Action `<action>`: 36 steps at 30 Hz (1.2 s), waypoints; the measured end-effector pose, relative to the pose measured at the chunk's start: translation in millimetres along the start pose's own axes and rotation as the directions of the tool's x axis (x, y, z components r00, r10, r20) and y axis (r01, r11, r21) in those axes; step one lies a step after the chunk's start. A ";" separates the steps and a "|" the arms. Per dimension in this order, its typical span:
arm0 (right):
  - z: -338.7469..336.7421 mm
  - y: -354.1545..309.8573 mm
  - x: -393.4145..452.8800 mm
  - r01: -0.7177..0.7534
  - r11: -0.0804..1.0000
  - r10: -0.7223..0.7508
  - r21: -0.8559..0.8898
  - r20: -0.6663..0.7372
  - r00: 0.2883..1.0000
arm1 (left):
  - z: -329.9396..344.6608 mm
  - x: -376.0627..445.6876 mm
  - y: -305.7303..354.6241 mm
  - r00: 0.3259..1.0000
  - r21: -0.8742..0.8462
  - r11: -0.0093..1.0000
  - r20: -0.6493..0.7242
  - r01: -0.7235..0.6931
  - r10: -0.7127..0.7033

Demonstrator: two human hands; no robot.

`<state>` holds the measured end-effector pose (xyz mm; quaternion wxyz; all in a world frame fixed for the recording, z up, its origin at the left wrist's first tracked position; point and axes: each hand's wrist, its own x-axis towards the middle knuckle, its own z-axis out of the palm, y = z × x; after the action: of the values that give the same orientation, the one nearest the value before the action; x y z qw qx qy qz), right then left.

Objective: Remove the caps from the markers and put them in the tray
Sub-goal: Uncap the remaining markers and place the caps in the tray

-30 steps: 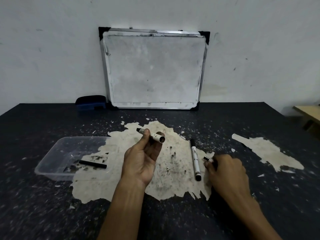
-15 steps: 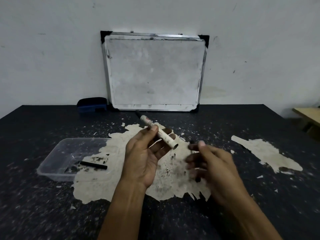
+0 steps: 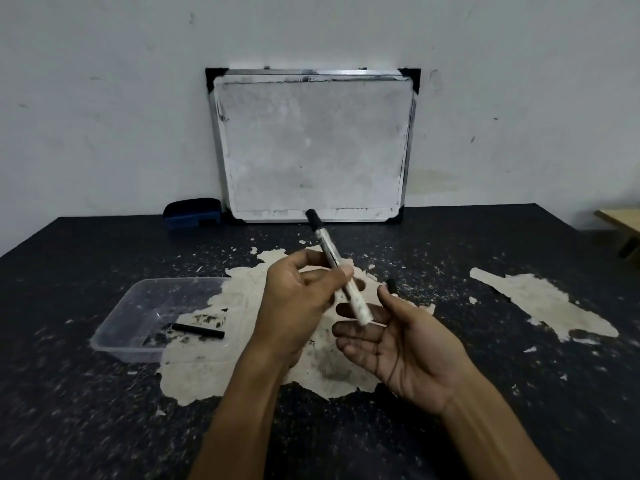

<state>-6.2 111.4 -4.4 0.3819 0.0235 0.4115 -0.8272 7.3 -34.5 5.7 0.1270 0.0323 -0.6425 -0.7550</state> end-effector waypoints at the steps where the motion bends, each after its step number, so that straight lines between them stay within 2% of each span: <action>1: -0.4 0.0 0.4 -0.002 1.000 0.002 -0.005 -0.004 1.000 | 0.2 0.3 0.4 1.000 0.016 1.000 -0.007 0.013 -0.013; 4: -3.2 0.5 2.8 -0.003 1.000 0.003 -0.025 -0.023 1.000 | -1.2 1.8 -1.7 0.998 0.039 0.999 -0.048 0.030 -0.028; 8: -6.7 3.1 4.8 0.008 0.999 -0.010 -0.049 -0.037 0.999 | -1.2 2.5 -5.1 0.999 0.055 0.998 -0.029 0.043 -0.041; 11: -10.9 1.4 2.9 0.022 0.998 -0.025 -0.059 -0.052 0.998 | -3.3 3.7 -7.0 0.997 0.019 0.998 -0.060 0.057 -0.055; 14: -19.5 -2.8 1.2 0.084 0.988 -0.099 -0.131 -0.117 0.988 | -3.2 4.8 -10.4 0.985 0.014 1.000 -0.174 0.006 -0.004; 16: -26.8 -6.5 0.6 0.164 0.968 -0.202 -0.188 -0.202 0.958 | -1.8 3.2 -17.9 0.974 0.031 0.999 -0.224 -0.020 0.027; 18: -34.0 -10.7 -0.9 0.243 0.945 -0.300 -0.218 -0.281 0.912 | 0.9 -1.1 -33.9 0.977 0.188 0.982 -0.207 -0.009 0.049; 20: -38.4 -13.2 -2.6 0.284 0.935 -0.343 -0.215 -0.329 0.880 | 2.4 -4.6 -51.0 0.987 0.484 0.875 -0.147 0.008 0.072; 22: -40.4 -13.7 -3.3 0.290 0.927 -0.360 -0.238 -0.349 0.865 | 2.7 -3.6 -56.7 0.985 0.563 0.827 -0.141 -0.005 0.102; 26: -41.4 -11.5 -2.6 0.288 0.912 -0.384 -0.293 -0.361 0.850 | 0.5 1.9 -47.4 0.979 0.330 0.944 -0.195 0.011 0.056; 30: -41.8 -10.5 -2.7 0.299 0.898 -0.408 -0.321 -0.361 0.839 | 0.1 0.9 -47.4 0.979 0.107 0.992 -0.198 0.062 -0.040; 31: -41.5 -9.9 -3.1 0.301 0.897 -0.412 -0.325 -0.365 0.835 | 0.5 0.3 -50.2 0.984 0.128 0.989 -0.171 0.080 -0.057; 33: -41.0 -9.0 -3.1 0.298 0.893 -0.418 -0.337 -0.373 0.828 | 0.3 -0.5 -55.4 0.991 0.326 0.941 -0.120 0.088 -0.051; 34: -40.9 -8.6 -3.1 0.296 0.890 -0.422 -0.347 -0.377 0.825 | 0.1 -0.6 -57.6 0.994 0.353 0.932 -0.100 0.083 -0.050; 36: -41.7 -8.4 -2.6 0.297 0.884 -0.431 -0.361 -0.381 0.818 | -0.2 1.3 -56.6 0.994 0.193 0.977 -0.082 0.093 -0.078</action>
<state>-21.3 145.2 -25.4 0.1082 0.0794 0.6001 -0.7886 -2.5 -26.9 -49.6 0.1143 0.1001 -0.7067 -0.6910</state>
